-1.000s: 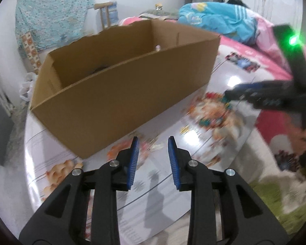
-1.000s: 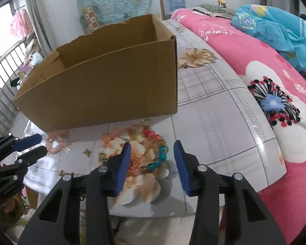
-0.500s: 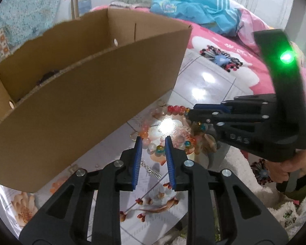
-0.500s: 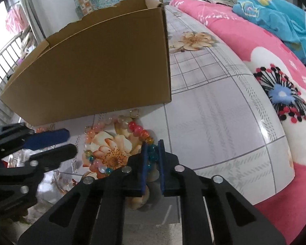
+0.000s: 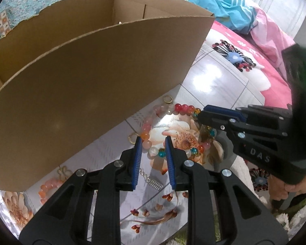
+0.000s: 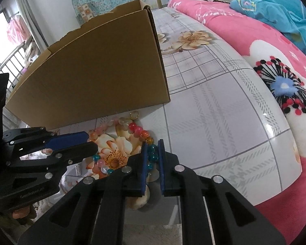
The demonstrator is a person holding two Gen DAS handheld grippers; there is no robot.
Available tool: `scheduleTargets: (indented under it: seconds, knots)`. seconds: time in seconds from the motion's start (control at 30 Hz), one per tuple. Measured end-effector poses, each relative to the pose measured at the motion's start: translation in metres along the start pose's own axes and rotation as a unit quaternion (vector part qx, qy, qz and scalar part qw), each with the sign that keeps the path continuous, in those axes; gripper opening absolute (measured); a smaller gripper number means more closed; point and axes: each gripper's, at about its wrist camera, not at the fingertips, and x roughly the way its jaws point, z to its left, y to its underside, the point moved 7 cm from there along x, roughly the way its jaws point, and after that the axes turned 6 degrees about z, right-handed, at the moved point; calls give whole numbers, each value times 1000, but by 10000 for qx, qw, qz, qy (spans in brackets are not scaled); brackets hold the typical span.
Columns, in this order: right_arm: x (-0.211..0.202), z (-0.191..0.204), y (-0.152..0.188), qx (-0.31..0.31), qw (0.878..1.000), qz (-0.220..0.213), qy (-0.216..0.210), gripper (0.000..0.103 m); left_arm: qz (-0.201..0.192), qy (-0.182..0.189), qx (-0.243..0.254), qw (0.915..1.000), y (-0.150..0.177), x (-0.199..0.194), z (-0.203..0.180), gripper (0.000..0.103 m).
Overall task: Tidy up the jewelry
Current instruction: 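Grasp the multicolour beaded bracelet with the right gripper, then carry the multicolour bracelet into the box and open the right gripper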
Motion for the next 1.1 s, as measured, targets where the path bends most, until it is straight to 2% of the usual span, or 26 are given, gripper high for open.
scheduleTargets:
  seconds: [0.03,0.13,0.27,0.67,0.87,1.1]
  knots:
    - [0,0,0,-13,10000,-16,5,10,55,-32,-22,10000,0,3,0,21]
    - [0,0,1,-38,10000,-57,7,10,40,-243,-16,9997,-3,6,-2,13]
    - [-2,-1,3,-9,9999,-97,-29,10,44,-302,-36,9995,-5,7,-2,9]
    - [-13,-3,1,59,9996,-242,-110,10,-150,-347,52,9993,-5,-8,-10,9]
    - [-31,1,-1,15,9991,-429,-50,10,-549,-205,172,9981,-5,-34,-20,9]
    - [-75,11,-2,-131,9964,-832,121,10,-1137,-12,392,9927,-6,-80,-38,9]
